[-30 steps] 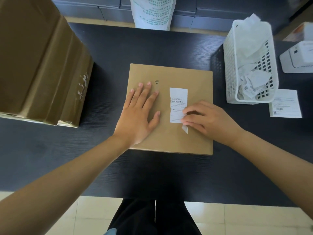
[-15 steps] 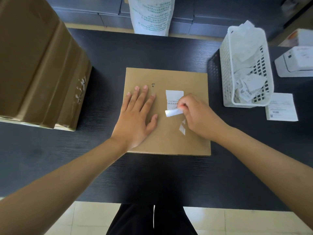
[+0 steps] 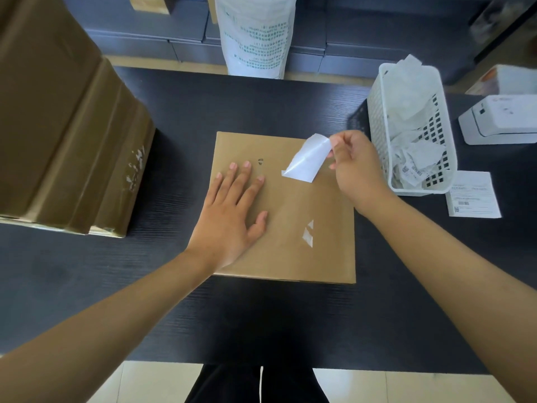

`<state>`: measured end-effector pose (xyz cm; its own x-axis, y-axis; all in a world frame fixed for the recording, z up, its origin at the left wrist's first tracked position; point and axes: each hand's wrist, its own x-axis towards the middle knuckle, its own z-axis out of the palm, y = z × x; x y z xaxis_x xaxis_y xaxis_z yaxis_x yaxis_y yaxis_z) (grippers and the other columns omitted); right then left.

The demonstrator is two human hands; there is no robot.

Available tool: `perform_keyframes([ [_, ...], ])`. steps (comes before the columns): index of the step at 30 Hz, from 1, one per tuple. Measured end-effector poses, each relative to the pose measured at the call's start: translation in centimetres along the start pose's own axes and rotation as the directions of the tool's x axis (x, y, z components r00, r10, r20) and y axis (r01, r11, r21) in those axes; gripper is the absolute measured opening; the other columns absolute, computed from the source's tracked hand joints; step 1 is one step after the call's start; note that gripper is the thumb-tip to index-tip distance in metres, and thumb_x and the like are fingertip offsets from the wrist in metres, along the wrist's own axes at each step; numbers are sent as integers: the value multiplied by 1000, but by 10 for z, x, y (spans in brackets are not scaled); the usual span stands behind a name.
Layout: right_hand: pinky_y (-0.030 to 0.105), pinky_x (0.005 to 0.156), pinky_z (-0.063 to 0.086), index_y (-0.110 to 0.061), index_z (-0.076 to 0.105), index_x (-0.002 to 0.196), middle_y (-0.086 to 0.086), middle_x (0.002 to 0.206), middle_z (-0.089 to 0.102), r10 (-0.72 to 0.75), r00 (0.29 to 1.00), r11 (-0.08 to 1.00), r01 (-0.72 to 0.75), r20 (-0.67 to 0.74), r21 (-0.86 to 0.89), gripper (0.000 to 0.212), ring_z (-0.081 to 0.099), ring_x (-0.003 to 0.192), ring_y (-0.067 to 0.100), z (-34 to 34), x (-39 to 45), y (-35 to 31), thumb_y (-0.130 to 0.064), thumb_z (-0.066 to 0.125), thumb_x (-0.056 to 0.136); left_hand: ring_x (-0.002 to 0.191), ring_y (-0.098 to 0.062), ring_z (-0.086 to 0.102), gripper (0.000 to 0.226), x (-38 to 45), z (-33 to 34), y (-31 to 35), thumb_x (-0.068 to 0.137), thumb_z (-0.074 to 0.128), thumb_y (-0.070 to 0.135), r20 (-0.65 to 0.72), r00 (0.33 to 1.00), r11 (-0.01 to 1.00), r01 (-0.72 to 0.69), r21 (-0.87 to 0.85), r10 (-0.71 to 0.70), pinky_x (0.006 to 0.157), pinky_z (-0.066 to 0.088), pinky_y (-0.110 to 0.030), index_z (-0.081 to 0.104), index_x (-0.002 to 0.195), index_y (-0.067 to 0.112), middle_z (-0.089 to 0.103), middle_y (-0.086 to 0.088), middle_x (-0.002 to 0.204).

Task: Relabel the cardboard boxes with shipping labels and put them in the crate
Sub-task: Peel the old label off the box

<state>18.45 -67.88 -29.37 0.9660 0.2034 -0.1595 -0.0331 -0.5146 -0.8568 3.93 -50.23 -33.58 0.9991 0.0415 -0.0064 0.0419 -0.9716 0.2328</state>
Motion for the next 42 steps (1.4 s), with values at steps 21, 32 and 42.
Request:
perform_keyframes([
  [21, 31, 77, 40, -9, 60, 89, 8, 93, 62, -50, 991, 846, -23, -122, -533, 14, 56, 89, 28, -111, -12, 111, -14, 49, 96, 148, -21, 7, 65, 0, 7, -2, 95, 28, 54, -10, 999, 1000, 31, 1, -31, 120, 7, -42, 29, 149, 19, 16, -4, 160],
  [32, 43, 82, 35, -9, 66, 113, 20, 101, 59, -154, 985, 528, 18, -75, -849, 33, 43, 95, 38, -107, -3, 98, -21, 40, 96, 149, -19, 0, 66, 0, 3, -4, 97, 14, 56, 21, 1000, 999, 13, -52, -12, 120, 4, -42, 25, 151, 19, 10, -3, 161],
  [42, 42, 74, 37, 0, 65, 91, 18, 87, 63, -202, 979, 438, 54, -40, -897, 29, 50, 87, 36, -88, -12, 55, -19, 43, 95, 148, -20, 1, 62, 3, -9, 3, 96, 31, 51, 57, 998, 996, 42, -84, -38, 120, -2, -36, 28, 149, 19, 13, -4, 160],
])
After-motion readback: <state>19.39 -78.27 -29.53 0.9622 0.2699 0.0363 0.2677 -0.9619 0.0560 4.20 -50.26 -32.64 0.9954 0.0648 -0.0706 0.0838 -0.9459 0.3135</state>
